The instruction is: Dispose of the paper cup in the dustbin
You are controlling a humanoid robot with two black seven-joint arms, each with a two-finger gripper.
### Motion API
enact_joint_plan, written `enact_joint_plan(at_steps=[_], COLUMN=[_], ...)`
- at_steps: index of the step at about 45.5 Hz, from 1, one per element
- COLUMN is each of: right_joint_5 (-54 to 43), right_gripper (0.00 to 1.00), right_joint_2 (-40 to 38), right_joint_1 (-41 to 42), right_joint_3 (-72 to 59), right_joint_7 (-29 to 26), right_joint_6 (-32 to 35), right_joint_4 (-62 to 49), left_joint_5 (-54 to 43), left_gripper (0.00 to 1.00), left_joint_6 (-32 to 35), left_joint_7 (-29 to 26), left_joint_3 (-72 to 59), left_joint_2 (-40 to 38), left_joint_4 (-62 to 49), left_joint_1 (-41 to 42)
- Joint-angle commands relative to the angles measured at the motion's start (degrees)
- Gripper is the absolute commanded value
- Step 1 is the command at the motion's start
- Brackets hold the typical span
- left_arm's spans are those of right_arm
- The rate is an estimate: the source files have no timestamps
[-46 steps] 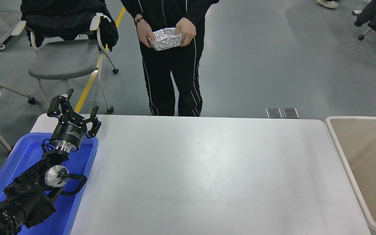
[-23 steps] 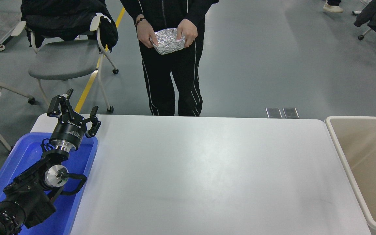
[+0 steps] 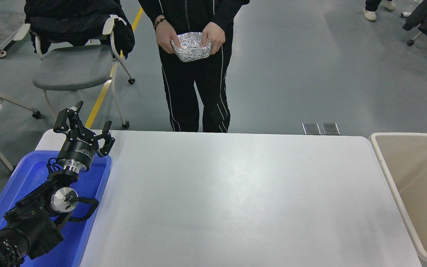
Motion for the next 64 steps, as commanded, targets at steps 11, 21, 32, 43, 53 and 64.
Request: enact_joint_plan(at_steps=[11, 21, 32, 43, 53, 64], right_joint_5=[0.0, 0.0, 0.0, 0.0, 0.1, 0.1], right_gripper=[0.46, 0.84, 0.99, 0.99, 1.00, 1.00], right_joint_2=[0.4, 0.6, -0.4, -4.7, -4.8, -9.4], right_joint_1=[-0.3, 0.0, 8.4, 21.4, 28.7, 37.8], right_joint_3=[-0.6, 0.1, 0.4, 0.4, 0.5, 14.2], right_joint_7=[0.1, 0.2, 0.1, 0.2, 0.3, 0.4], right_joint_6=[-3.3, -3.8, -3.0, -3.2, -3.2, -3.2], right_joint_4=[0.1, 0.3, 5.1, 6.9, 9.7, 21.5], left_joint_5=[0.0, 0.0, 0.0, 0.0, 0.0, 0.0], left_gripper=[1.00, 1.00, 1.00, 1.00, 1.00, 1.00], left_joint_6=[0.0, 0.0, 0.0, 0.0, 0.0, 0.0], left_joint_7=[0.0, 0.0, 0.1, 0.0, 0.0, 0.0], left_joint_3=[0.0, 0.0, 0.0, 0.0, 0.0, 0.0], left_joint_2=[0.0, 0.0, 0.0, 0.0, 0.0, 0.0], left_joint_4=[0.0, 0.0, 0.0, 0.0, 0.0, 0.0], left_joint_1=[0.0, 0.0, 0.0, 0.0, 0.0, 0.0])
